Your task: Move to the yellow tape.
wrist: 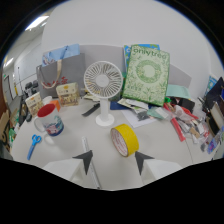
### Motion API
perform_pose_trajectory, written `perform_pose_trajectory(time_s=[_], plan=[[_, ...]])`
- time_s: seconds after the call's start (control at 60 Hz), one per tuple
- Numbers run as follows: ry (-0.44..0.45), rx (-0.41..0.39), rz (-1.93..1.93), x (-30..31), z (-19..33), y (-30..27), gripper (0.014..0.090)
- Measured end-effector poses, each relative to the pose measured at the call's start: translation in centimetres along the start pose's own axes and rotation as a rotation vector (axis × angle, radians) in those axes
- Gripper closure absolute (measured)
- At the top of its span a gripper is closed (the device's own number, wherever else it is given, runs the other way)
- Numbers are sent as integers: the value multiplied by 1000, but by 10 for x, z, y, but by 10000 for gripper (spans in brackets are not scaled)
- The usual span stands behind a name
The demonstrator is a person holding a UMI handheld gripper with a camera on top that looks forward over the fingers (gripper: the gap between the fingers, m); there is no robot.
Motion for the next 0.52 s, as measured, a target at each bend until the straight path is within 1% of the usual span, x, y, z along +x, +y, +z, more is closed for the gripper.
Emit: perform_pose_trajectory(time_s=[0.517], plan=[[1,-11,6,3,4,3,207]])
